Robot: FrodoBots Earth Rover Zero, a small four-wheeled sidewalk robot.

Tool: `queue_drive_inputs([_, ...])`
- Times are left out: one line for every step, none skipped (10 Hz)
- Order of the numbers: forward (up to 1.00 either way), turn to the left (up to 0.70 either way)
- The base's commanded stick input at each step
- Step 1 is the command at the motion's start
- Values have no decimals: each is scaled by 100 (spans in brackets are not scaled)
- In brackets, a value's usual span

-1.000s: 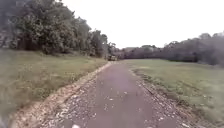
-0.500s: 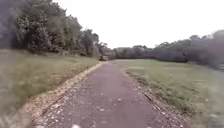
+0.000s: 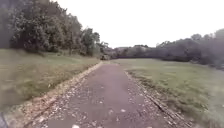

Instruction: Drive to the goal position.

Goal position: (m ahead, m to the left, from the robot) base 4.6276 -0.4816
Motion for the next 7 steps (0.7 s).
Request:
queue_drive_inputs([70, 0])
queue_drive_inputs([70, 0])
queue_drive_inputs([70, 0])
queue_drive_inputs([70, 0])
queue_drive_inputs([70, 0])
queue_drive_inputs([70, 0])
queue_drive_inputs([70, 0])
